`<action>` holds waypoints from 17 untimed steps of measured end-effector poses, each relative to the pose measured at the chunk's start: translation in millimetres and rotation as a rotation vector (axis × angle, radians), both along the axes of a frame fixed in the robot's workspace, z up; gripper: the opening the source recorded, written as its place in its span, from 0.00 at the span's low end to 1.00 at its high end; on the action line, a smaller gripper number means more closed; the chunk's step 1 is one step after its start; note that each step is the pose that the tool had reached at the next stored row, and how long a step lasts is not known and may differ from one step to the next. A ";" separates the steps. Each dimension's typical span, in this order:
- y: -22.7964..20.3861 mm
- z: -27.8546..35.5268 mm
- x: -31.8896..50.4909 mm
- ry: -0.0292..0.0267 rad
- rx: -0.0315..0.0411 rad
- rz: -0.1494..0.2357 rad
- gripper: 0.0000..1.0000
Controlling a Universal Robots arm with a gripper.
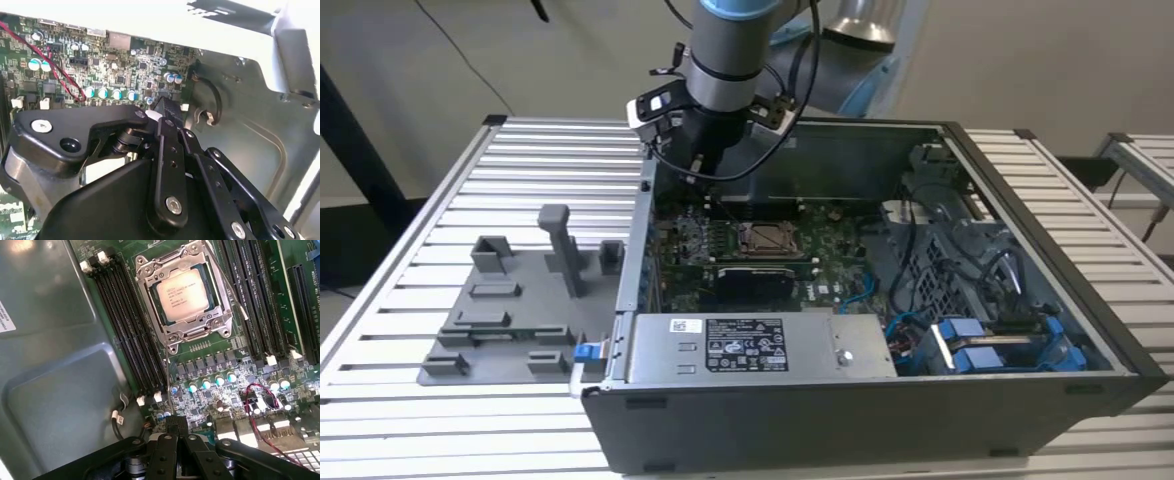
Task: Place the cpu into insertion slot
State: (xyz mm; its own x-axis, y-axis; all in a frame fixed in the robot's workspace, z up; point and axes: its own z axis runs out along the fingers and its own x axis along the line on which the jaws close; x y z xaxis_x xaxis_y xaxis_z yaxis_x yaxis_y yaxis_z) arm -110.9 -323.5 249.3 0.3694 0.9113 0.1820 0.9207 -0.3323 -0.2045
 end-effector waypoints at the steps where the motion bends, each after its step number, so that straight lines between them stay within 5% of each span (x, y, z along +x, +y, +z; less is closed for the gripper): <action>1: 0.2 -1.0 -0.6 -0.0028 -0.0004 0.000 0.11; 4: 0.8 -3.3 -2.3 -0.0125 0.0002 0.000 0.11; 11: 0.9 13.1 -2.5 -0.0097 0.0012 0.000 0.11; 17: 1.4 5.4 -8.3 -0.0216 0.0013 0.000 0.11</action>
